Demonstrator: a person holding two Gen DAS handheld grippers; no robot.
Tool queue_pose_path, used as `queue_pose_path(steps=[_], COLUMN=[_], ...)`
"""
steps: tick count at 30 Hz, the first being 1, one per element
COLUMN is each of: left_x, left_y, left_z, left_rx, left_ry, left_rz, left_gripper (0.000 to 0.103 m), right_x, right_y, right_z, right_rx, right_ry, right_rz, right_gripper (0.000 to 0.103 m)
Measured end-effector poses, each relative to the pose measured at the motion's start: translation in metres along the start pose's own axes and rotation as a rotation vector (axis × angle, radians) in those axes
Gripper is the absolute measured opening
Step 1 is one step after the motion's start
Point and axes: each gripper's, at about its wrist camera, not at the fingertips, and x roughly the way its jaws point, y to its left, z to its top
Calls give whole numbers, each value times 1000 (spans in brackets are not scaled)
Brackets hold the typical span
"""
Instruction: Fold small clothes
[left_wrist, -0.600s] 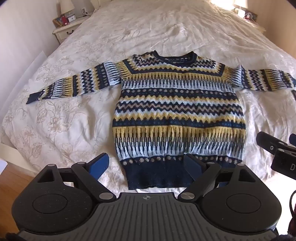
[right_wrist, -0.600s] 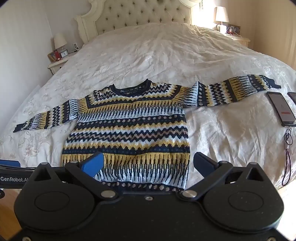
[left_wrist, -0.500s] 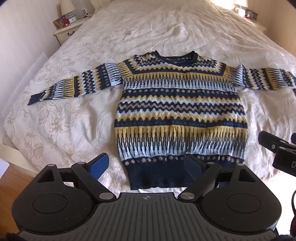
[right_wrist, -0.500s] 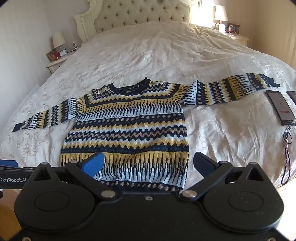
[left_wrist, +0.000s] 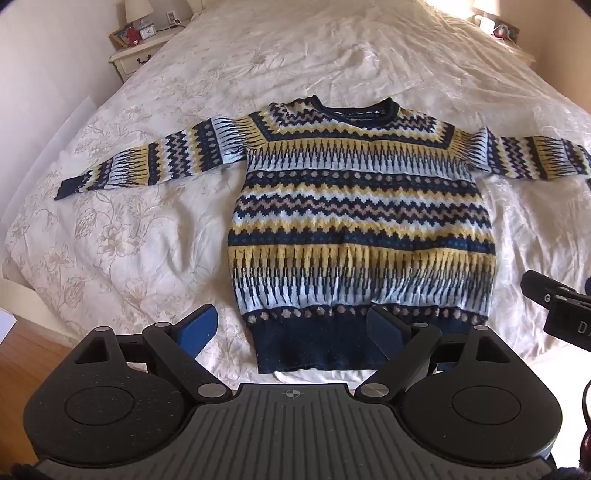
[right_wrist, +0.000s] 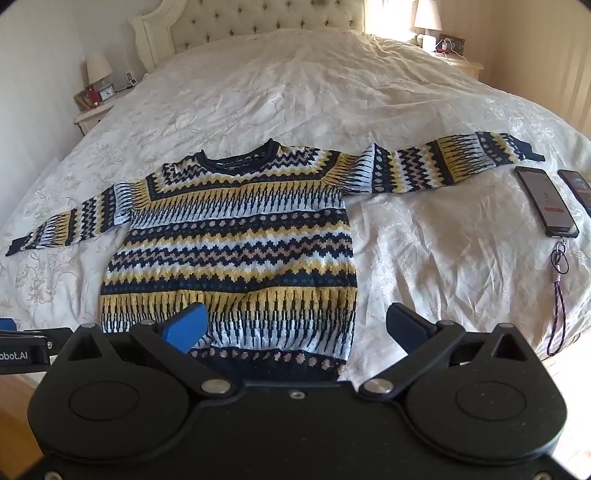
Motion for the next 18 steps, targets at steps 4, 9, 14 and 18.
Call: queue_pose_path(steps=[4,9,14,18], left_x=[0,1,1,2], left_y=[0,0,-3,-7], left_z=[0,1,3,3], left_rx=[-2,1,12,17], left_ry=[5,4,1,5], left_rz=[6,9,14,18], left_gripper=[88,88,88,88], right_x=[1,3,4,5], right_y=[0,-1,-4,-5], right_z=[0,-1,-1,-1], right_rx=[-7,-6,1,5], right_ry=[8,19,31,38], right_rz=[-12,-17,-20,-18], right_gripper=[102,102,102,102])
